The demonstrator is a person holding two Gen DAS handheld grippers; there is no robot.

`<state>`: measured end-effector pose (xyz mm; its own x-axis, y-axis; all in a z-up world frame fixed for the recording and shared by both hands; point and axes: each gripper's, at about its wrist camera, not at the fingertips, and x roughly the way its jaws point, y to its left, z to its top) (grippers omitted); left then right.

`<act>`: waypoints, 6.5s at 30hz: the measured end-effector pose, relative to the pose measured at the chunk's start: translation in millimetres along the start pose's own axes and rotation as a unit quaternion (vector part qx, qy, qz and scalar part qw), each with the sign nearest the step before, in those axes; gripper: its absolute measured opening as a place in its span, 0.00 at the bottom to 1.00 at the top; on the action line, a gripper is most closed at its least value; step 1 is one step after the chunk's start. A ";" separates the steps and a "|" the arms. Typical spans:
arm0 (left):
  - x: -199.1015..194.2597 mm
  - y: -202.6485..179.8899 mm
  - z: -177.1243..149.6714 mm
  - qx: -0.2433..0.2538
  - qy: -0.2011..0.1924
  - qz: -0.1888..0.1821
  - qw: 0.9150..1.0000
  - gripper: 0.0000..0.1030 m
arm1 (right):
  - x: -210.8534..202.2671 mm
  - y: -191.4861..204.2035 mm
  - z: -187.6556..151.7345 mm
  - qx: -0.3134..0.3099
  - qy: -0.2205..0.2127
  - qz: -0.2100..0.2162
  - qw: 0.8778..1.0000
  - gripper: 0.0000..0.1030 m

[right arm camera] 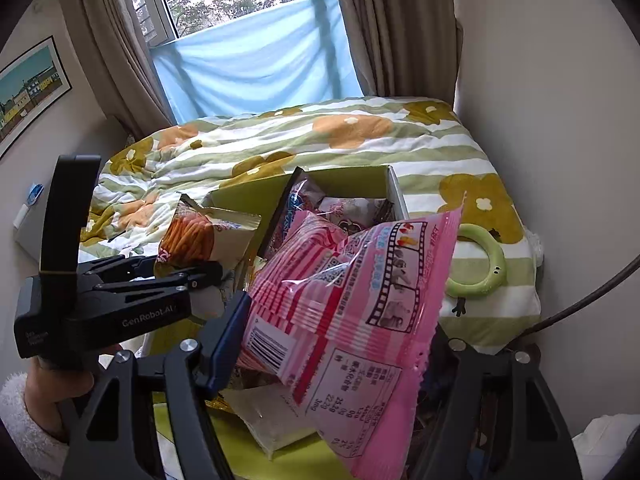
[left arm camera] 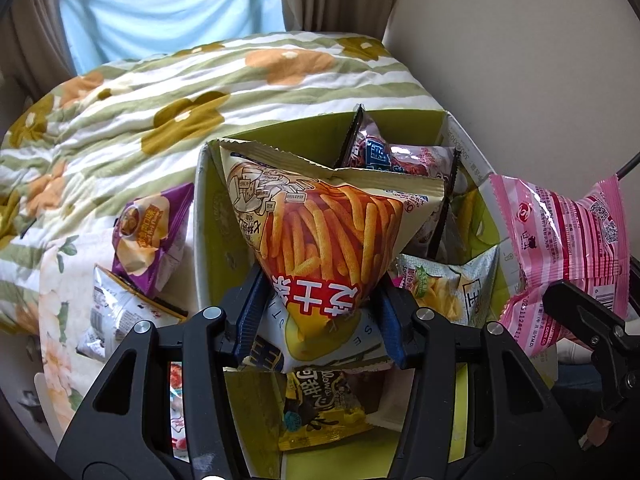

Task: Organize snacks
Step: 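Lower both held bags into the cardboard box and open both tools, then move both tools back over the remaining snacks, then grasp the white MPM bag with the left tool while the right tool grasps the red-white wafer bag, then carry both held bags into the cardboard box and open both tools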

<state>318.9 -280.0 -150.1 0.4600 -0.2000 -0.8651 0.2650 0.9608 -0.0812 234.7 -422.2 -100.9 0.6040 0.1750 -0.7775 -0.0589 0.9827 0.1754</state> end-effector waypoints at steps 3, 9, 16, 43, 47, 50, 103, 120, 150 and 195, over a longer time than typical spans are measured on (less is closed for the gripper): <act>3.1 0.5 6.5 -0.007 0.005 -0.004 1.000 0.46 | 3.5 -7.4 0.4 0.004 0.007 0.007 1.000 0.65; 1.8 -12.2 14.9 0.023 -0.003 0.025 0.999 0.99 | 8.2 -15.0 2.1 0.015 0.015 0.013 1.000 0.65; -30.8 2.5 2.6 0.039 -0.026 0.024 0.999 0.99 | 2.8 -18.3 -3.5 0.035 0.012 0.011 0.999 0.65; -75.5 127.2 -89.2 -0.093 0.008 0.039 0.995 0.99 | 62.3 78.8 -15.5 -0.040 0.061 0.054 0.996 0.99; -77.7 131.9 -101.9 -0.098 0.010 0.052 0.994 0.99 | 55.0 69.7 -24.1 -0.034 0.051 0.057 0.996 0.99; -81.9 134.6 -108.7 -0.105 0.009 0.057 0.993 0.99 | 48.9 67.8 -29.0 -0.036 0.051 0.056 0.996 0.99; -4.0 295.1 -69.4 0.090 0.079 -0.119 0.986 0.99 | 118.8 289.6 -93.1 0.013 0.031 -0.188 0.982 0.97; 72.4 250.1 -74.4 0.146 0.121 -0.162 0.968 0.86 | 180.8 289.6 -111.7 -0.020 0.055 -0.272 0.961 0.89; 5.9 286.4 -89.7 0.100 0.071 -0.148 0.981 0.53 | 155.9 274.0 -103.2 0.008 0.057 -0.210 0.976 0.51; -59.1 -43.8 -66.6 0.032 -0.013 -0.099 0.995 1.00 | -72.9 -1.5 -47.5 0.041 -0.041 -0.064 0.996 0.51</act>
<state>223.7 -297.4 -128.3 0.4152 -0.3893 -0.8222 0.4050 0.8884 -0.2161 153.1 -433.6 -73.1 0.6655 0.0398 -0.7453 0.0863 0.9878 0.1298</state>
